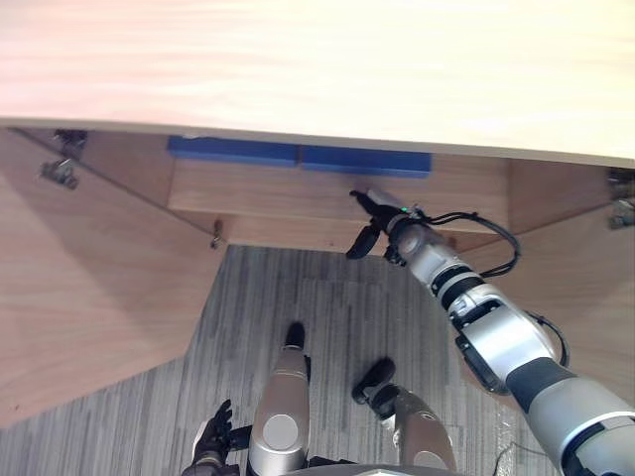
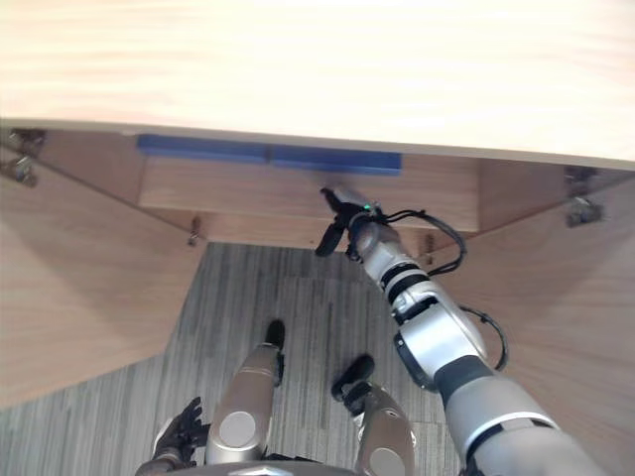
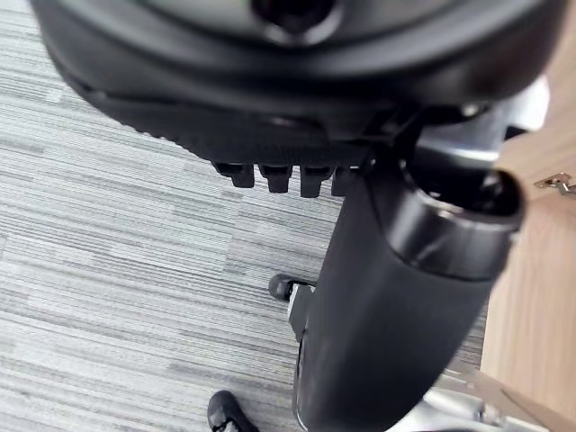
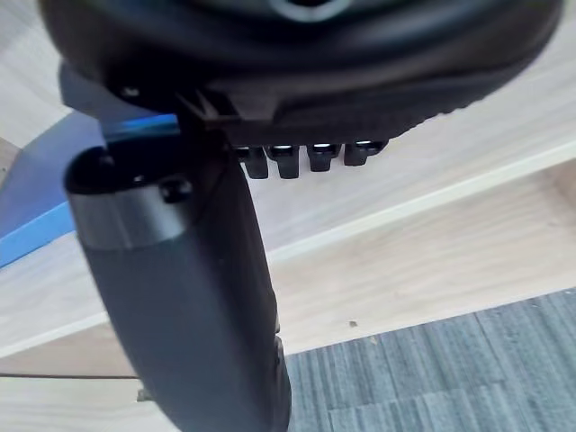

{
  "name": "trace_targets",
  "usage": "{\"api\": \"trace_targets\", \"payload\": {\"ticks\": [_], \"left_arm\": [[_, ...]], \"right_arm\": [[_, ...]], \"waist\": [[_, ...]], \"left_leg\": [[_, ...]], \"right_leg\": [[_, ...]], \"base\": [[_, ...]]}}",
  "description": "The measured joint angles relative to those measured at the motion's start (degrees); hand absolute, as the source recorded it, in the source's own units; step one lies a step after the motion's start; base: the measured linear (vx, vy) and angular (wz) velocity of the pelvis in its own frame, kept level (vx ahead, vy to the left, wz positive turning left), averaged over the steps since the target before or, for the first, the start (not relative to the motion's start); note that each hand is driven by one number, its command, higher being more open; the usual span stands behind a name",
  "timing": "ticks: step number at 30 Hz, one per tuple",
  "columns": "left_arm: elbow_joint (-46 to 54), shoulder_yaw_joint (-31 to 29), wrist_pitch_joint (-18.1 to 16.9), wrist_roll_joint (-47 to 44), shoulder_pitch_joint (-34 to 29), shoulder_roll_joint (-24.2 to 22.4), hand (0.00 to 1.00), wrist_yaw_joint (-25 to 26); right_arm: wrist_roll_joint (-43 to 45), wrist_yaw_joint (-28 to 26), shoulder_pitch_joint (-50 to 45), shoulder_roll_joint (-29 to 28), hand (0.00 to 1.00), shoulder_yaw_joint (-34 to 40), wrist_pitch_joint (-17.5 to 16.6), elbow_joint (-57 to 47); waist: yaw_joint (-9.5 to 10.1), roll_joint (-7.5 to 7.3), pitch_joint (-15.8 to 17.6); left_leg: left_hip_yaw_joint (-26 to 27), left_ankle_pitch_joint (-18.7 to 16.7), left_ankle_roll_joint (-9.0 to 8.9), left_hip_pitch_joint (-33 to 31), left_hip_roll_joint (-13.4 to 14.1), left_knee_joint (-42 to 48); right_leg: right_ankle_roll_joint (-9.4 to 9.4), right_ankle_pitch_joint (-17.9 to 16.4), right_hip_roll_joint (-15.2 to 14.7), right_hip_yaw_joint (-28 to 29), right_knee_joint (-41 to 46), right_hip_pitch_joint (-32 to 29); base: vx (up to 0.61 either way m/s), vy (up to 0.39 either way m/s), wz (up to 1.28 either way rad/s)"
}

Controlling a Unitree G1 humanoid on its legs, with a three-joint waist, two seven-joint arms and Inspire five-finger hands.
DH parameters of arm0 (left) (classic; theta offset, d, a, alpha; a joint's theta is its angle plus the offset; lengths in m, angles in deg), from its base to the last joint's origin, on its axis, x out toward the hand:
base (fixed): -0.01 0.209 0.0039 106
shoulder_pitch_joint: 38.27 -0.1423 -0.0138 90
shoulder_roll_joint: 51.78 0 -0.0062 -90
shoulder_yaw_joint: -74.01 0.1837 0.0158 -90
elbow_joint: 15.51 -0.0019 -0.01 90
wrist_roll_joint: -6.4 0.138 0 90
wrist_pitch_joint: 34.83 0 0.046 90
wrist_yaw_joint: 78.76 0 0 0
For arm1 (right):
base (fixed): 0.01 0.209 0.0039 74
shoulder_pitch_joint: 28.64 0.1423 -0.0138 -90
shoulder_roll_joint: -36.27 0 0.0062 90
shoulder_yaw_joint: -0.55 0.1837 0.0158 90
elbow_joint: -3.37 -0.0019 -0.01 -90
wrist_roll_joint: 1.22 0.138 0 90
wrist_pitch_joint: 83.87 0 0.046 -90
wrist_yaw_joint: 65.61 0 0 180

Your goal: Walk over to the cabinet, pick up the folder, carry it to the office cabinet, place the folder inside the office cabinet, then close the office cabinet door

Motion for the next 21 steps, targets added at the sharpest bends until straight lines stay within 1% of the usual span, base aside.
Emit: {"api": "trace_targets", "payload": {"ticks": [1,2,3,4,5,6,7,8,9,10,11,12,13,14,16,17,18,19,20,21], "left_arm": [[-0.4,-1.7,-0.1,-0.3,-0.6,-0.4,1.00,-0.1],[-0.8,-2.4,-0.2,-0.4,-0.8,-0.7,1.00,-0.1],[-1.3,-4.1,-0.4,-0.8,-1.3,-1.3,1.00,-0.1],[-1.7,-4.5,-0.6,-0.9,-1.8,-1.5,1.00,0.0],[-2.2,-4.5,-0.6,-0.9,-1.8,-1.6,1.00,0.1],[-4.1,-4.5,-0.6,-0.9,-1.8,-1.5,1.00,0.2],[-5.9,-4.4,-0.6,-0.8,-1.8,-1.1,1.00,0.3],[-8.1,-4.4,-0.5,-0.8,-2.0,-0.6,1.00,0.3],[-9.1,-4.5,-0.5,-0.7,-2.0,-0.5,1.00,0.4],[-10.4,-5.2,-0.5,-0.2,-1.8,-0.7,1.00,0.4],[-10.9,-5.7,-0.5,0.3,-2.0,-1.0,1.00,0.5],[-11.5,-5.7,-0.4,0.7,-2.5,-1.1,1.00,0.8],[-12.3,-5.8,-0.4,1.5,-2.6,-1.2,1.00,1.0],[-12.9,-6.0,-0.3,1.5,-2.5,-1.3,1.00,1.1],[-15.3,-6.2,-0.2,2.3,-2.4,-1.6,1.00,1.1],[-15.8,-6.3,-0.2,2.6,-2.3,-1.6,1.00,1.1],[-16.9,-6.7,-0.1,3.0,-2.0,-1.7,1.00,1.1],[-17.3,-7.4,-0.1,3.6,-1.8,-1.9,1.00,1.1],[-18.2,-8.6,0.0,4.7,-1.8,-2.4,1.00,1.3],[-19.2,-8.6,0.1,4.9,-1.5,-2.5,1.00,1.4]], "right_arm": [[0.0,-0.9,-1.1,-1.0,1.00,-1.7,-0.1,-0.1],[0.0,-1.3,-1.9,-1.7,1.00,-1.8,-0.1,0.0],[0.1,-1.8,-3.1,-2.8,1.00,-2.7,-0.2,-0.1],[0.1,-2.0,-4.2,-3.5,1.00,-3.2,-0.4,-0.2],[0.1,-2.0,-5.0,-3.5,1.00,-3.1,-0.4,-0.5],[0.3,-2.1,-7.1,-3.4,1.00,-2.6,-0.6,-0.8],[0.4,-2.1,-9.3,-3.3,1.00,-1.1,-0.6,-1.1],[0.7,-1.9,-12.3,-3.2,1.00,1.1,-0.6,-2.0],[1.1,-1.8,-13.9,-2.9,1.00,2.2,-0.6,-2.7],[3.0,-1.4,-17.4,-2.2,1.00,4.9,-0.7,-4.0],[5.1,-1.0,-20.0,-2.1,1.00,7.0,-0.7,-4.9],[8.6,-0.3,-23.6,-2.3,1.00,9.5,-0.8,-5.5],[11.9,0.4,-27.1,-2.5,1.00,11.4,-0.9,-5.8],[12.9,0.7,-29.0,-2.6,1.00,12.7,-0.9,-6.0],[16.3,2.2,-36.4,-4.1,1.00,16.8,-0.9,-7.2],[16.8,2.5,-38.1,-4.5,1.00,17.6,-0.9,-7.7],[18.2,3.4,-41.4,-5.1,1.00,18.2,-0.8,-9.1],[18.4,3.7,-42.8,-5.5,1.00,18.6,-0.8,-9.9],[18.4,4.4,-44.9,-6.3,1.00,19.6,-0.8,-11.7],[18.5,4.8,-46.2,-6.6,1.00,20.6,-0.7,-12.5]], "waist": [[-0.02,-0.93,-0.5],[0.06,-1.33,-0.7],[0.21,-2.23,-1.3],[0.04,-2.91,-2.0],[-0.03,-3.16,-2.5],[-0.59,-3.43,-4.2],[-1.35,-4.44,-6.1],[-2.59,-5.28,-7.8],[-3.06,-5.54,-8.3],[-3.29,-5.76,-8.9],[-3.29,-5.68,-9.4],[-3.54,-5.48,-10.1],[-3.99,-5.27,-10.7],[-4.29,-5.13,-11.0],[-5.71,-4.53,-11.6],[-6.17,-4.41,-11.6],[-6.88,-4.25,-11.8],[-6.94,-4.11,-11.9],[-7.05,-3.79,-11.9],[-7.43,-3.64,-11.7]], "left_leg": [[-0.1,-0.2,-0.07,1.1,0.6,0.8],[-1.1,-0.3,-0.31,1.6,0.7,1.7],[-4.8,-1.1,-0.69,2.3,0.8,3.6],[-9.4,-2.6,-0.81,3.1,0.8,5.4],[-11.7,-3.5,-0.88,3.6,0.7,5.8],[-15.4,-5.0,-1.65,4.7,0.5,5.2],[-15.8,-5.6,-2.21,5.7,0.4,3.6],[-15.2,-5.6,-2.37,6.9,0.1,1.2],[-14.7,-5.7,-2.40,7.9,-0.2,0.0],[-12.9,-5.7,-2.41,10.2,-0.6,-2.3],[-11.0,-5.6,-2.35,11.6,-1.0,-3.9],[-8.5,-5.3,-1.80,13.6,-1.9,-5.9],[-5.8,-4.7,-0.87,15.2,-3.0,-7.3],[-4.5,-4.5,-0.52,15.9,-3.6,-7.9],[0.4,-3.6,0.84,19.0,-5.7,-10.0],[1.4,-3.5,1.06,19.7,-6.0,-10.3],[4.0,-3.2,1.60,20.5,-6.3,-10.6],[5.7,-2.9,2.08,20.7,-6.1,-10.9],[9.2,-2.2,3.14,21.2,-5.2,-12.1],[11.9,-1.4,3.03,22.7,-5.4,-13.1]], "right_leg": [[-0.20,0.7,1.4,2.3,-1.6,0.9],[-0.52,1.0,2.1,3.4,-2.2,1.4],[-0.99,1.6,3.6,5.9,-2.9,1.8],[-1.43,2.3,5.2,8.4,-3.7,2.1],[-1.56,2.5,6.0,9.5,-3.9,2.1],[-1.52,2.7,6.9,11.2,-4.0,1.7],[-1.31,3.0,7.0,12.8,-3.8,0.8],[-0.79,3.5,6.6,14.1,-3.9,0.0],[-0.57,3.8,6.3,14.8,-4.1,0.0],[-0.01,4.9,6.0,17.2,-4.8,0.1],[0.57,6.0,5.9,19.2,-5.8,0.0],[1.36,7.6,5.5,22.1,-7.0,0.0],[1.99,9.2,4.8,24.9,-8.4,0.0],[2.39,9.9,4.4,26.2,-9.0,0.0],[3.65,12.1,3.2,30.9,-9.9,-0.1],[3.69,12.6,2.9,31.4,-9.9,-0.1],[2.90,15.0,2.9,30.2,-9.9,-1.0],[1.78,17.0,3.0,28.3,-10.7,-1.5],[-0.68,18.1,2.6,21.4,-12.2,-1.4],[-3.49,11.0,-0.5,10.1,-4.4,-1.6]], "base": [[0.01,-0.050,-0.67],[0.02,-0.082,-1.05],[0.00,-0.062,-1.18],[0.00,-0.039,-1.22],[-0.01,0.010,-1.11],[-0.01,0.082,-0.88],[-0.01,0.094,-0.83],[0.00,0.105,-0.54],[-0.01,0.159,-0.63],[-0.02,0.180,-0.76],[-0.05,0.232,-1.12],[-0.08,0.212,-1.19],[-0.10,0.212,-1.08],[-0.15,0.247,-1.00],[-0.15,0.191,-0.96],[-0.13,0.092,-0.95],[-0.16,0.059,-0.86],[-0.25,0.029,-1.20],[-0.25,-0.028,-1.26],[-0.20,-0.050,-1.16]]}}
